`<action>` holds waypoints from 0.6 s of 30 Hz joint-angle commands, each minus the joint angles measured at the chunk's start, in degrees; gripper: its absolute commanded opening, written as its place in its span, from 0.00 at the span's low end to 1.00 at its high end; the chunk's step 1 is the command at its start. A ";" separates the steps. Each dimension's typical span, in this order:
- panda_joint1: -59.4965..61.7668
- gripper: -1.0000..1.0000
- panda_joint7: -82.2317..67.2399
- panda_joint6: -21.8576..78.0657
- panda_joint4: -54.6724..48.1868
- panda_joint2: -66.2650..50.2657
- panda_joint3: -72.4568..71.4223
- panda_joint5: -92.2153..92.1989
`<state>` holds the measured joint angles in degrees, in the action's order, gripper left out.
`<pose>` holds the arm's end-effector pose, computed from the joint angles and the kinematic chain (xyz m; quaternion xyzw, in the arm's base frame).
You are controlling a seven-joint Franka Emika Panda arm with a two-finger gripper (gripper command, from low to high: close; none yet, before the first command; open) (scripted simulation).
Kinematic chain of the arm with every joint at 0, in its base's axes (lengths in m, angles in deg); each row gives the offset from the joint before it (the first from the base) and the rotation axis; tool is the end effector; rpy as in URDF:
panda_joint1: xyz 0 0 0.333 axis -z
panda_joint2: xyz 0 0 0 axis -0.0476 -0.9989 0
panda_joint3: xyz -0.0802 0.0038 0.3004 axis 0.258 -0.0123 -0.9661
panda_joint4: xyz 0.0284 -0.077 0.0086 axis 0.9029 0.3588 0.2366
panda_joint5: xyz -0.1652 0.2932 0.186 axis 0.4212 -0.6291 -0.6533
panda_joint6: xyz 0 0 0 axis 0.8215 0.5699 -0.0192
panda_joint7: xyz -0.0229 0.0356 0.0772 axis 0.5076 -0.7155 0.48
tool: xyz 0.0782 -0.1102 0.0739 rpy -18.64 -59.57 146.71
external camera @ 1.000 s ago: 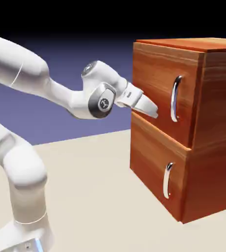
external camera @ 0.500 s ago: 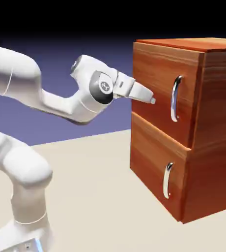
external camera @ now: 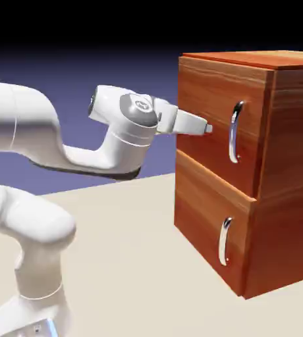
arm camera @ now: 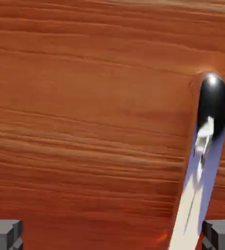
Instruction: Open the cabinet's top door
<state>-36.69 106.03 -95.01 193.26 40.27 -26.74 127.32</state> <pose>0.3793 -0.0158 0.5317 -0.7493 0.2619 -0.5727 0.2050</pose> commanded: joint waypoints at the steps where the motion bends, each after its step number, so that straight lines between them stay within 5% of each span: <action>1: -0.77 0.50 1.75 0.22 -0.22 0.52 0.92 2.50; 18: -13.86 0.50 31.44 3.96 -3.90 9.41 16.50 44.86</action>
<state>-50.55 137.47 -91.04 189.35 49.68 -10.25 172.17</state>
